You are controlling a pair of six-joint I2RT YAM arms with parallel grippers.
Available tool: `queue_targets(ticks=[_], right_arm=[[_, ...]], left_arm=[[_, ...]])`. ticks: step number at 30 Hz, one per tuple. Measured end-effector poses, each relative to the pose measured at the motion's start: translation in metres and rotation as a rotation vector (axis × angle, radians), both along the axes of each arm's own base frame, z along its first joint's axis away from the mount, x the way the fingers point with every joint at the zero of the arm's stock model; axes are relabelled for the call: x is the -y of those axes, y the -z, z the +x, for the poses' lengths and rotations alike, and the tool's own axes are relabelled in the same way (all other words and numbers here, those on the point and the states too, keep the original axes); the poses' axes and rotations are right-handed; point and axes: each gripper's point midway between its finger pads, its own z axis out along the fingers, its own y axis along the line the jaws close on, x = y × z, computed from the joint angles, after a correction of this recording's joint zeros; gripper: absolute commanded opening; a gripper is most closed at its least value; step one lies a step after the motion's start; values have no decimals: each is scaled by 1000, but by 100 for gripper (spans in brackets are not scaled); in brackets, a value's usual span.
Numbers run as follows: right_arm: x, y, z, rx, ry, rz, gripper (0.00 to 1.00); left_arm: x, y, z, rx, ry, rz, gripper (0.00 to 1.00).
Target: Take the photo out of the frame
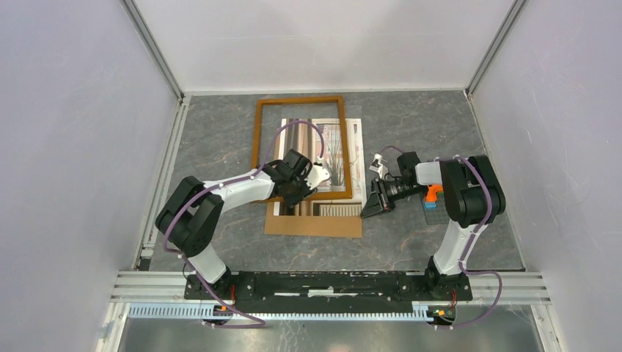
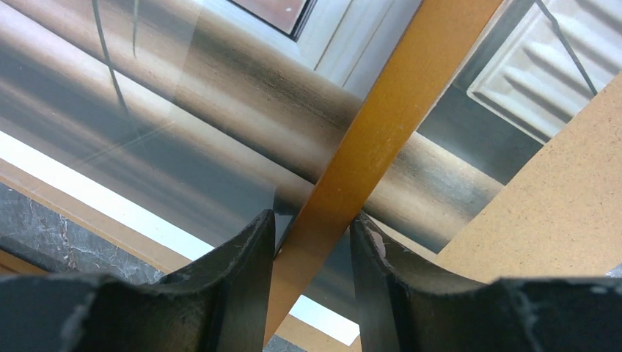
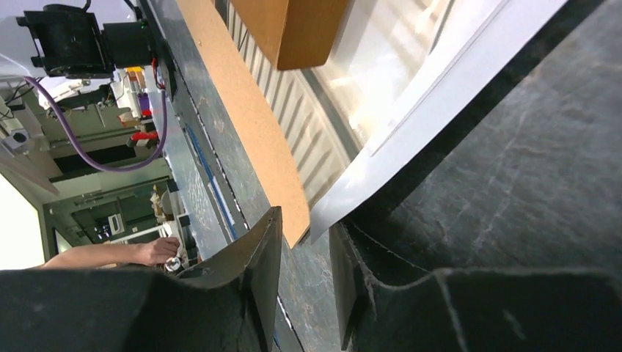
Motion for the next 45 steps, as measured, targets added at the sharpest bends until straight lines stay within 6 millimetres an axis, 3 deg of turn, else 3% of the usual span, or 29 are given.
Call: queue_targets(ticks=[9, 11, 13, 14, 22, 26, 31, 35, 42, 45], right_arm=[[-4, 1, 22, -33, 53, 1, 34], [-4, 1, 22, -38, 57, 1, 22], [-3, 4, 23, -40, 61, -9, 2], [-3, 7, 24, -40, 63, -16, 0], [-1, 4, 27, -2, 57, -22, 0], [-2, -15, 32, 83, 34, -9, 0], [-2, -45, 37, 186, -20, 14, 0], [0, -58, 28, 230, -65, 24, 0], [13, -67, 13, 236, -87, 4, 0], [25, -67, 14, 260, -72, -44, 0]], left_arm=[[-1, -1, -1, 7, 21, 3, 49], [-1, -1, -1, 7, 21, 3, 49], [-1, -1, -1, 8, 21, 3, 50], [-1, -1, -1, 8, 21, 4, 50], [-1, -3, -1, 10, 22, -1, 53], [2, -7, -7, -8, 38, -24, 47], [9, -34, -19, 0, 112, -103, 43], [19, -51, -29, 23, 204, -156, 37], [18, -35, -48, -37, 293, -126, 18], [20, -29, -53, -42, 335, -113, 15]])
